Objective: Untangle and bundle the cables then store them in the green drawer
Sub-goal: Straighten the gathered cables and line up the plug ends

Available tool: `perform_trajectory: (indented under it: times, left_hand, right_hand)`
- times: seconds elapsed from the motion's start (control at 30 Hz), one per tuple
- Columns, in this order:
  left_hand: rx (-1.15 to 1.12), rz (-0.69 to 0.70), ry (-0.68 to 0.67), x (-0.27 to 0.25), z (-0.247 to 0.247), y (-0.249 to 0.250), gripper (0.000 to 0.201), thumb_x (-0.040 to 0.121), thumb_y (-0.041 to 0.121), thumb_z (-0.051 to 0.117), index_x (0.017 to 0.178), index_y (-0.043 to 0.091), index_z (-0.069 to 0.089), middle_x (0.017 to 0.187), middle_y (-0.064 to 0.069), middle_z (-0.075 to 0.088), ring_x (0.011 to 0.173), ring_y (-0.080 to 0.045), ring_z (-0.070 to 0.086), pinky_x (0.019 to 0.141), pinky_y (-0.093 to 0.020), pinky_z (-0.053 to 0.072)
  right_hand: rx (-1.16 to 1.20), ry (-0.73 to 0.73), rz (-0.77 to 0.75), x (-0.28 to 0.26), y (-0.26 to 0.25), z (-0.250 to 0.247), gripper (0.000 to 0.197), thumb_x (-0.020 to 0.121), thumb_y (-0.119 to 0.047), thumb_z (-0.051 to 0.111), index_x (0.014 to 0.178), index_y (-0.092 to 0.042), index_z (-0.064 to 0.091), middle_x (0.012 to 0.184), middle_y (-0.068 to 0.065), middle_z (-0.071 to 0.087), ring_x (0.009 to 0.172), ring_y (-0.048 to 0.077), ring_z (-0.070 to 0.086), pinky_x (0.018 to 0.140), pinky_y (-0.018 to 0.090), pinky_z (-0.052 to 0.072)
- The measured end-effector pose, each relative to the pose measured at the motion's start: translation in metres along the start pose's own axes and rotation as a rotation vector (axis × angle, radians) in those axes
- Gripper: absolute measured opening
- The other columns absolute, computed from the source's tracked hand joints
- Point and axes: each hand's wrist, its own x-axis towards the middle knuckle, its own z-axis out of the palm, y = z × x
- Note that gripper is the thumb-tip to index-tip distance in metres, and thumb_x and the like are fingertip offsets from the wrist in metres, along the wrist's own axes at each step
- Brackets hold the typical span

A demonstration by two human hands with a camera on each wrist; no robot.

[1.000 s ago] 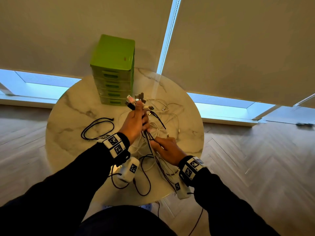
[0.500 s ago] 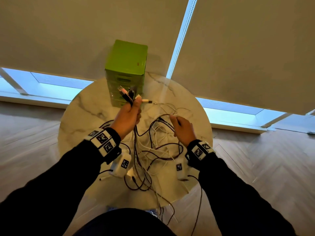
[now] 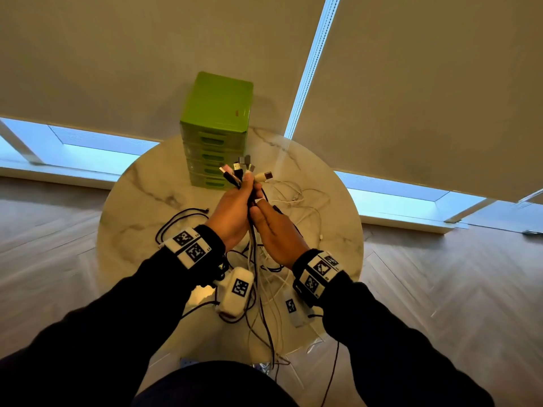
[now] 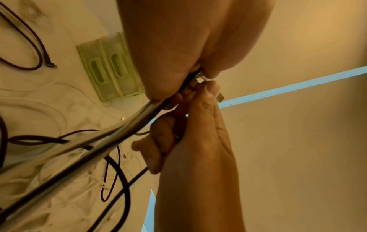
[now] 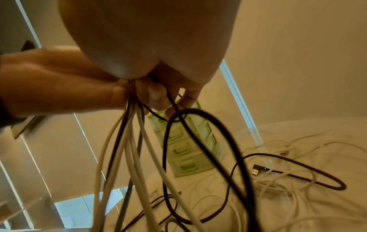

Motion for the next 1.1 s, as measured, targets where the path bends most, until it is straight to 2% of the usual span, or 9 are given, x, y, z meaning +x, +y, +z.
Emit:
perform_trajectory:
  times: [0.17,0.27,0.43,0.57,0.63,0.8,0.9,1.0,1.1]
  left_hand:
    - [0.012,0.171,-0.022,-0.001,0.001,0.009,0.035,0.108,0.043,0.037,0.085,0.02,0.051,0.063,0.007,0.041,0.061,-0.012,0.043,0.067,-0.032,0.041]
    - [-0.12,0.224,-0.02,0.005,-0.007,0.037,0.033,0.109,0.043,0.036,0.087,0.021,0.047,0.058,0.009,0.036,0.051,-0.011,0.042,0.057,-0.03,0.046]
    - [-0.028,0.29,-0.005,0.008,-0.019,0.061,0.036,0.109,0.043,0.034,0.082,0.021,0.041,0.058,0.009,0.03,0.047,-0.007,0.024,0.048,-0.024,0.022]
    - [0.072,0.39,-0.01,0.011,-0.025,0.075,0.032,0.111,0.039,0.032,0.095,0.022,0.055,0.06,0.01,0.031,0.049,-0.006,0.025,0.05,-0.024,0.022]
    - [0.212,0.4,-0.013,0.011,-0.026,0.066,0.031,0.111,0.034,0.032,0.112,0.017,0.058,0.063,0.011,0.033,0.05,-0.003,0.029,0.051,-0.02,0.025]
    - [0.422,0.273,0.022,0.011,-0.022,0.014,0.028,0.11,0.033,0.036,0.103,0.023,0.061,0.069,0.01,0.037,0.055,-0.004,0.033,0.056,-0.025,0.028]
    - [0.386,0.171,0.036,0.009,-0.018,-0.001,0.037,0.108,0.045,0.038,0.085,0.023,0.057,0.064,0.008,0.038,0.056,-0.008,0.033,0.055,-0.027,0.028]
    - [0.326,0.088,0.01,0.013,-0.019,-0.002,0.05,0.099,0.06,0.047,0.09,0.014,0.064,0.073,-0.002,0.056,0.072,-0.018,0.054,0.069,-0.031,0.043]
    - [0.259,0.077,0.051,0.019,-0.021,-0.002,0.037,0.098,0.049,0.057,0.085,0.015,0.058,0.075,-0.005,0.048,0.076,-0.025,0.048,0.072,-0.04,0.039]
  right_hand:
    - [0.413,-0.205,0.172,-0.015,0.021,-0.001,0.039,0.102,-0.054,0.034,0.074,-0.028,0.042,0.063,-0.005,0.036,0.054,0.012,0.032,0.052,0.033,0.031]
    - [0.292,-0.341,0.266,-0.037,0.05,0.001,0.046,0.099,-0.062,0.035,0.07,-0.027,0.044,0.063,-0.006,0.04,0.056,0.009,0.035,0.058,0.028,0.032]
    - [0.126,-0.274,0.305,-0.037,0.08,-0.021,0.045,0.107,-0.048,0.033,0.076,-0.022,0.053,0.066,-0.007,0.051,0.06,0.009,0.046,0.07,0.036,0.045]
    - [-0.516,-0.4,0.479,-0.027,0.098,-0.041,0.051,0.105,-0.056,0.02,0.129,-0.036,0.061,0.132,-0.002,0.065,0.121,0.022,0.058,0.105,0.045,0.028]
    - [-0.582,-0.237,0.556,-0.01,0.096,-0.045,0.062,0.102,-0.062,0.017,0.123,-0.027,0.064,0.128,0.006,0.066,0.121,0.027,0.058,0.102,0.043,0.028]
    - [-0.161,0.094,0.248,0.032,0.039,-0.03,0.044,0.104,-0.053,0.032,0.078,-0.023,0.052,0.077,0.003,0.06,0.079,0.03,0.058,0.071,0.039,0.043]
    - [-0.063,0.023,0.06,0.032,-0.004,-0.02,0.032,0.108,-0.047,0.03,0.087,-0.034,0.051,0.077,-0.002,0.06,0.073,0.02,0.057,0.069,0.04,0.045]
    - [-0.067,-0.082,-0.079,0.027,-0.011,-0.01,0.034,0.109,-0.043,0.027,0.127,-0.031,0.054,0.099,-0.003,0.07,0.084,0.013,0.064,0.073,0.029,0.048]
    - [0.012,-0.155,-0.079,0.024,-0.003,-0.011,0.026,0.109,-0.041,0.029,0.109,-0.037,0.055,0.081,-0.019,0.059,0.071,-0.003,0.055,0.069,0.021,0.041]
